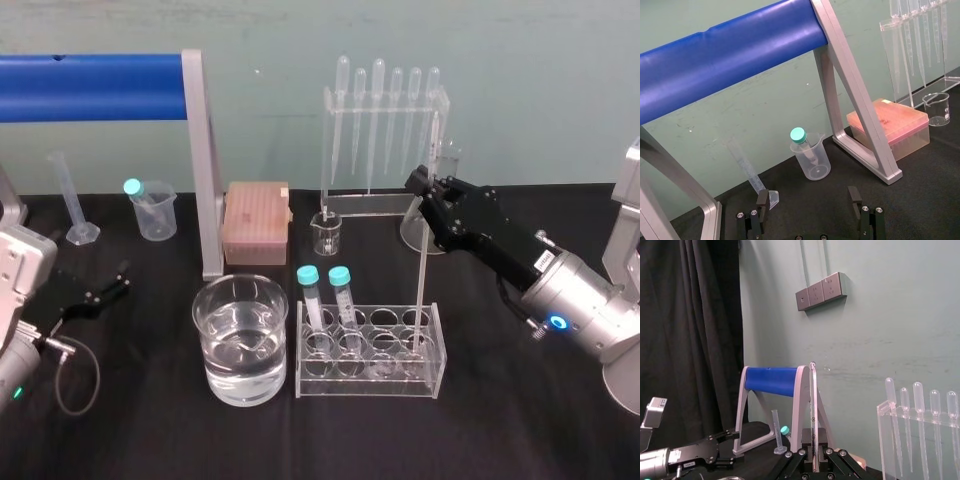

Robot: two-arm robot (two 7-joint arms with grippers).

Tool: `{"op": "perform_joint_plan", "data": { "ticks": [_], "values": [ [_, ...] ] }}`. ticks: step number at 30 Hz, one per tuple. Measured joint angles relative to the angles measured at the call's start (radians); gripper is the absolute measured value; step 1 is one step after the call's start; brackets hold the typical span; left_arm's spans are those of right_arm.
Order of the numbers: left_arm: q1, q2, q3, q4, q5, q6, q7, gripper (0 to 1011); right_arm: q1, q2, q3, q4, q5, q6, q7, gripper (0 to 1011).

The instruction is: Hold the thermometer with one hand and immerse one end into the beaker, then reinsert it into the test tube rack.

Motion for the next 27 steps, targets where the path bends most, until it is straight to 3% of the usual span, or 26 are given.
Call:
{"op": "perform_joint_plan", "data": {
  "ticks": [27],
  "values": [
    [0.000, 0.000, 0.000, 0.000, 0.000, 0.000, 0.000, 1008, 0.009, 0.002, -0.010, 0.011, -0.003, 0.018, -0.008, 56]
  ]
}}
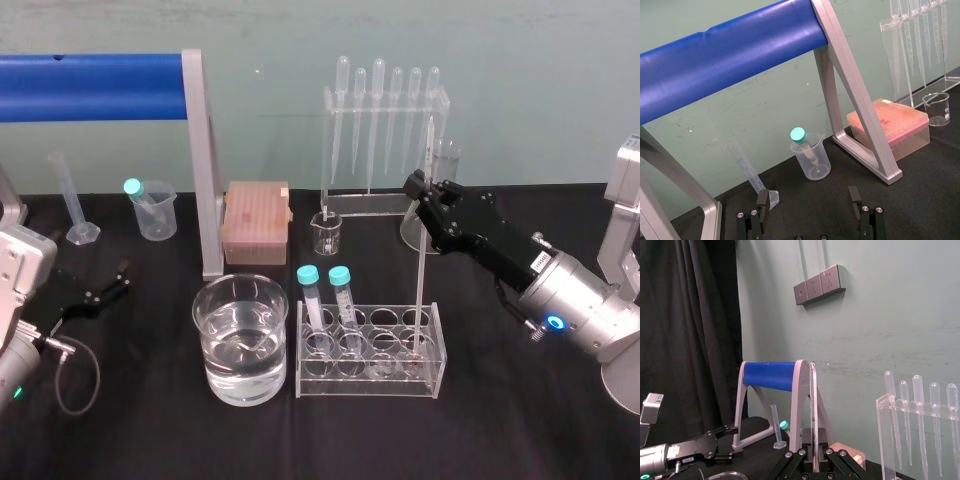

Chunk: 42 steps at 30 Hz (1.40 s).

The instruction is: Hold the thermometer with one hand and immerse one end into the beaker, then reinsert it into the test tube rack.

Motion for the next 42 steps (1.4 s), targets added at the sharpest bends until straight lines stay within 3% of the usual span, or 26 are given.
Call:
{"op": "perform_joint_plan", "data": {
  "ticks": [12, 29, 31, 42],
  "values": [
    [0.000, 0.000, 0.000, 0.000, 0.000, 0.000, 0.000, 1008, -0.001, 0.000, 0.001, -0.001, 0.001, -0.002, 0.000, 86],
    [0.000, 0.000, 0.000, 0.000, 0.000, 0.000, 0.000, 1008, -0.001, 0.000, 0.001, -0.001, 0.001, -0.003, 0.001, 609],
    [0.000, 0.000, 0.000, 0.000, 0.000, 0.000, 0.000, 1008, -0.001, 0.000, 0.001, -0.001, 0.001, -0.003, 0.001, 707],
    [0.000, 0.000, 0.000, 0.000, 0.000, 0.000, 0.000, 1008, -0.001, 0.000, 0.001, -0.001, 0.000, -0.003, 0.001, 998]
  ]
}}
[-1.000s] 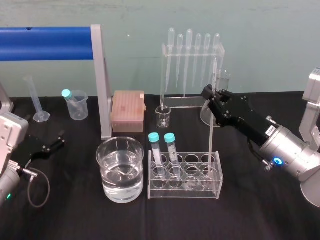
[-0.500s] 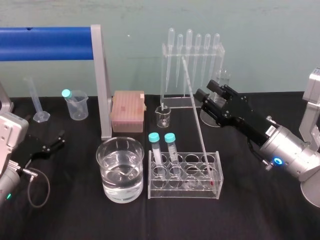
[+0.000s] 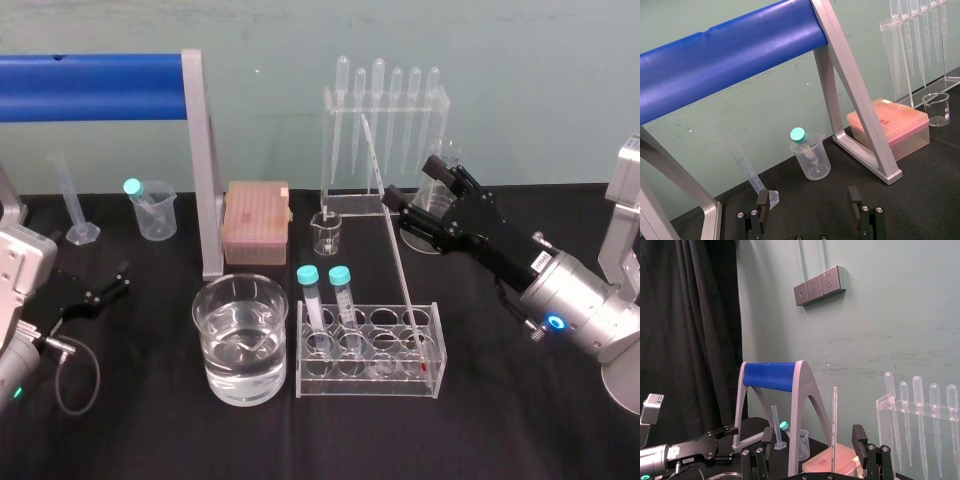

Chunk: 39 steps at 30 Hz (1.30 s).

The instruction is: Hold the thermometer with one hand and immerse one end into the beaker, then reinsert it into the test tube rack.

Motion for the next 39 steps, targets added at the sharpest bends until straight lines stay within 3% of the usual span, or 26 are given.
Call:
{"op": "perform_joint_plan", "data": {
  "ticks": [6, 10, 12, 16, 22, 28, 39],
  "values": [
    [0.000, 0.000, 0.000, 0.000, 0.000, 0.000, 0.000, 1008, 0.000, 0.000, 0.000, 0.000, 0.000, 0.000, 0.000, 1003],
    [0.000, 0.000, 0.000, 0.000, 0.000, 0.000, 0.000, 1008, -0.034, 0.008, 0.033, -0.041, -0.051, 0.007, -0.119, 1003],
    [0.000, 0.000, 0.000, 0.000, 0.000, 0.000, 0.000, 1008, -0.076, 0.013, 0.071, -0.084, -0.123, 0.018, -0.254, 1003],
    [0.000, 0.000, 0.000, 0.000, 0.000, 0.000, 0.000, 1008, -0.121, 0.021, 0.109, -0.127, -0.208, 0.063, -0.408, 1003],
    [0.000, 0.000, 0.000, 0.000, 0.000, 0.000, 0.000, 1008, -0.171, 0.023, 0.138, -0.147, -0.284, 0.168, -0.541, 1003],
    [0.000, 0.000, 0.000, 0.000, 0.000, 0.000, 0.000, 1008, -0.195, 0.001, 0.142, -0.117, -0.303, 0.209, -0.565, 1003],
    [0.000, 0.000, 0.000, 0.000, 0.000, 0.000, 0.000, 1008, -0.199, -0.014, 0.150, -0.101, -0.303, 0.210, -0.550, 1003]
  ]
}}
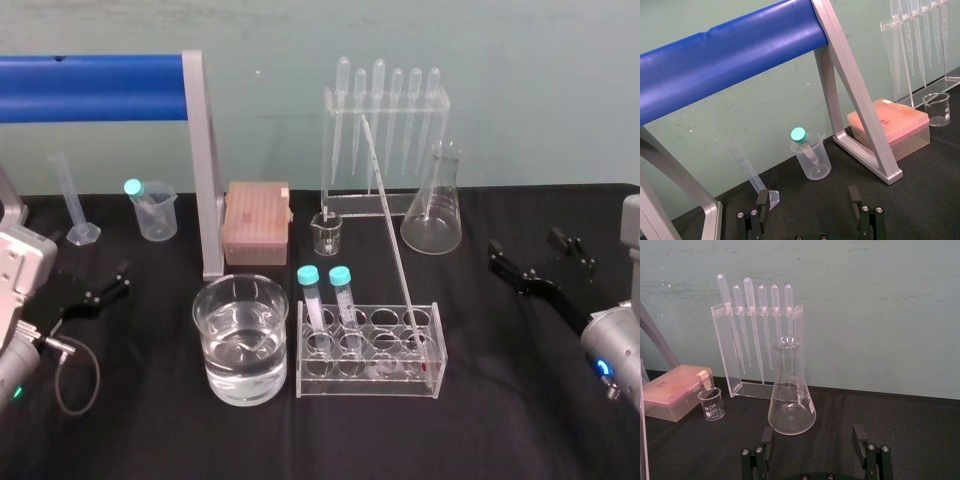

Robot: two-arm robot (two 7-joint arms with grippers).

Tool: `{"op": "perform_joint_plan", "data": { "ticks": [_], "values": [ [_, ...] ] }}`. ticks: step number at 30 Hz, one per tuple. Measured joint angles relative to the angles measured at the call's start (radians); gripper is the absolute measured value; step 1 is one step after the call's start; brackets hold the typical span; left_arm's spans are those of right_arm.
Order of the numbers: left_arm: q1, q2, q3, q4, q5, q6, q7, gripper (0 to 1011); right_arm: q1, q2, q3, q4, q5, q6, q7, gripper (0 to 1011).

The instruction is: Hold the thermometer with one hand and immerse one end into the beaker, then reinsert it into the test tube rack.

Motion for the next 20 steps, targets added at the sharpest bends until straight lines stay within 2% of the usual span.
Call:
{"op": "perform_joint_plan", "data": {
  "ticks": [20],
  "values": [
    [0.000, 0.000, 0.000, 0.000, 0.000, 0.000, 0.000, 1008, -0.002, 0.002, -0.001, -0.003, -0.003, 0.002, -0.007, 1003]
  ]
}}
